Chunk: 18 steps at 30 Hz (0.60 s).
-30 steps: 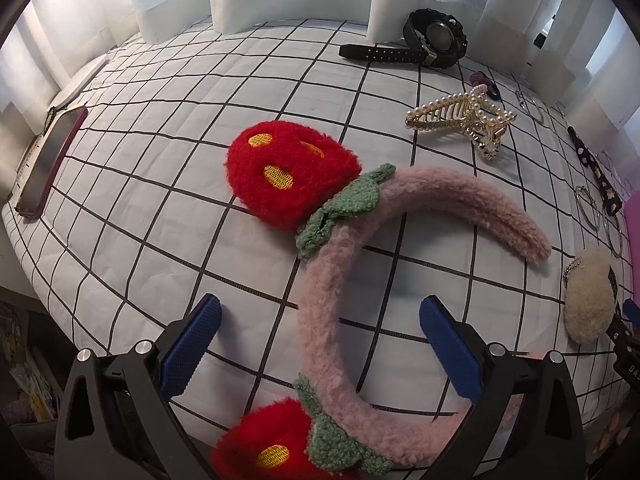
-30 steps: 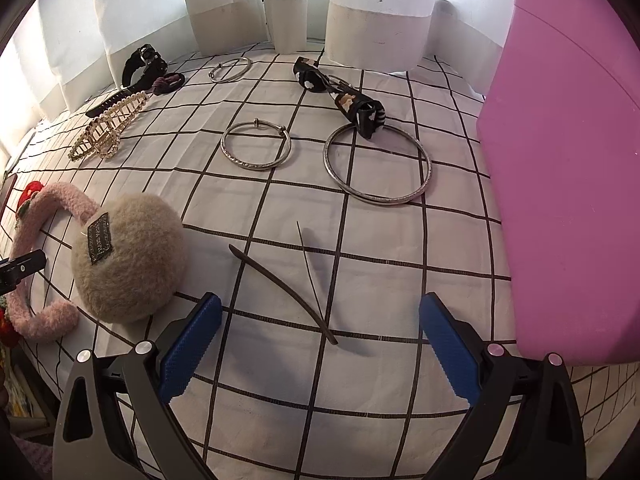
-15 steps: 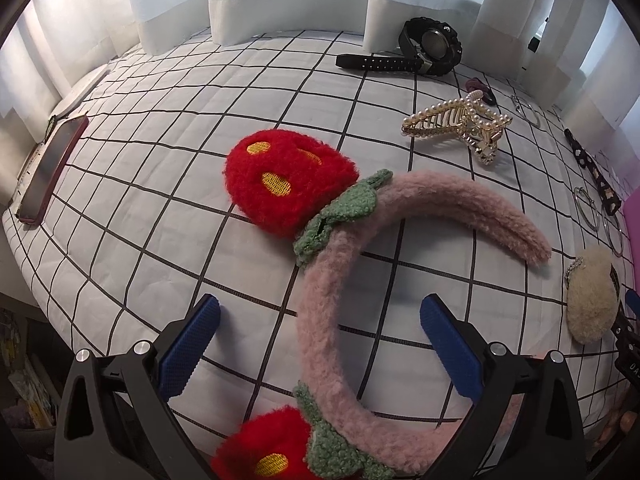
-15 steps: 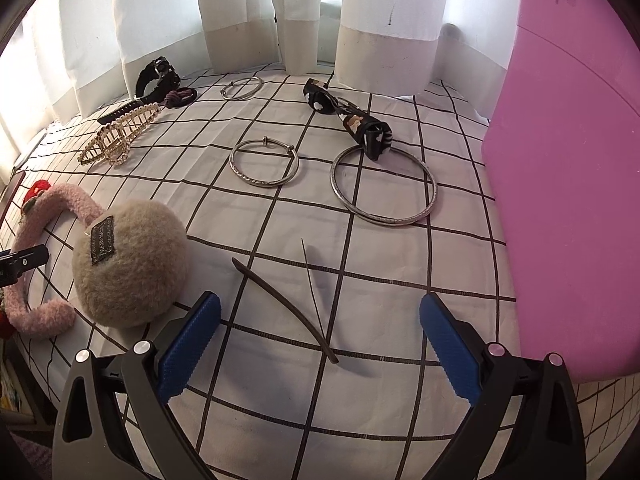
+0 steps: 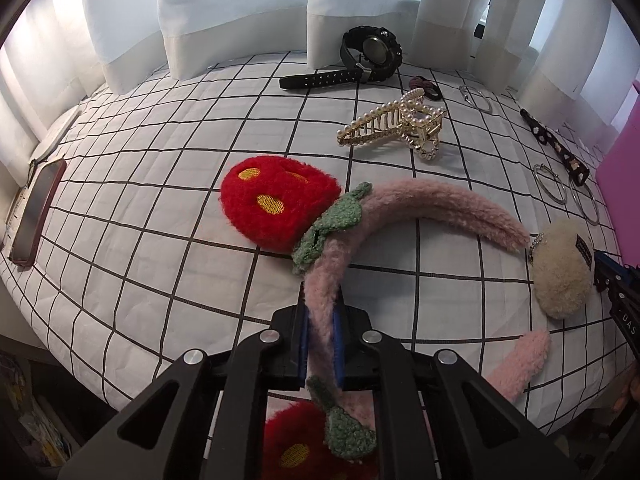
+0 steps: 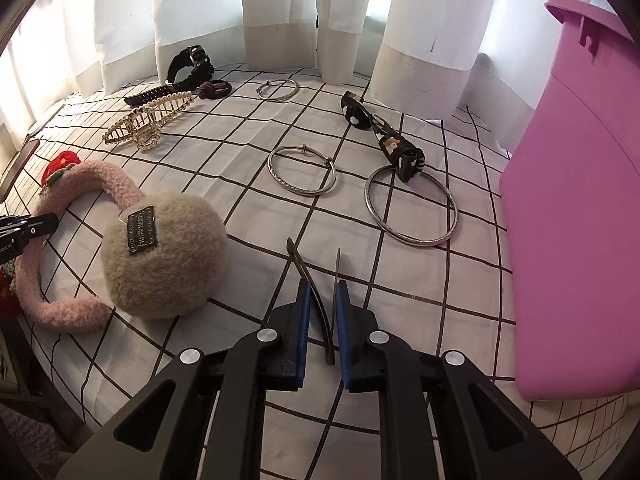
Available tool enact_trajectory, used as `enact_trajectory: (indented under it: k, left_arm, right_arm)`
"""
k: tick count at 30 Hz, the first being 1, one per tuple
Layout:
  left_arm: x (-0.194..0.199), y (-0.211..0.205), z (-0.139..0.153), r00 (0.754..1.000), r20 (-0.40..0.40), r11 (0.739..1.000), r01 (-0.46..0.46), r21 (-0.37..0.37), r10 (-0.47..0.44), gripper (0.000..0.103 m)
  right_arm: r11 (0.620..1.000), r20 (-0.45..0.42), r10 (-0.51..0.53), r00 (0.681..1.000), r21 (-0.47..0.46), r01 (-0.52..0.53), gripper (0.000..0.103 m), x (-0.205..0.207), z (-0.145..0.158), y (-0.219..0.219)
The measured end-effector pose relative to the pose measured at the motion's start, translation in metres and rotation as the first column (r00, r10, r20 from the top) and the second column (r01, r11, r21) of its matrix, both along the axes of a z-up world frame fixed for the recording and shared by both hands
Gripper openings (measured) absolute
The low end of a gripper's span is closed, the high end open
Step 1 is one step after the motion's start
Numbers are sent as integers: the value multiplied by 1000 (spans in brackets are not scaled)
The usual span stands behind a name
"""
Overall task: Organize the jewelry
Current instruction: 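Close the left gripper on the pink headband while the right grasps the tweezers, then carry the headband with the left gripper into the tub while the right carries the tweezers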
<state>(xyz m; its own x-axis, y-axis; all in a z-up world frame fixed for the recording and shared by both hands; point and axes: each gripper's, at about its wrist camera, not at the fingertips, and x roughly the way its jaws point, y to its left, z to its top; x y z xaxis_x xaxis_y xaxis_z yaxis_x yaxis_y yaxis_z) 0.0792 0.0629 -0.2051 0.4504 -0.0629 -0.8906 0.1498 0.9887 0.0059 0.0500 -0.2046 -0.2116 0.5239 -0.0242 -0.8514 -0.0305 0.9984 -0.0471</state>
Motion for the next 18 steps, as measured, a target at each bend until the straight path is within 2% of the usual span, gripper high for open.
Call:
enact_trajectory:
  k: [9,18]
  left_arm:
    - [2,12,25,999,38,999,-15,-33,16,9]
    - [2,16,70,996,94,998,8,-66,-2,9]
  right_arm:
    - [997,27,-49,998,57,48,12,-11,15,-5]
    - [994,87,-52,995,97,44,12,-18,60,8]
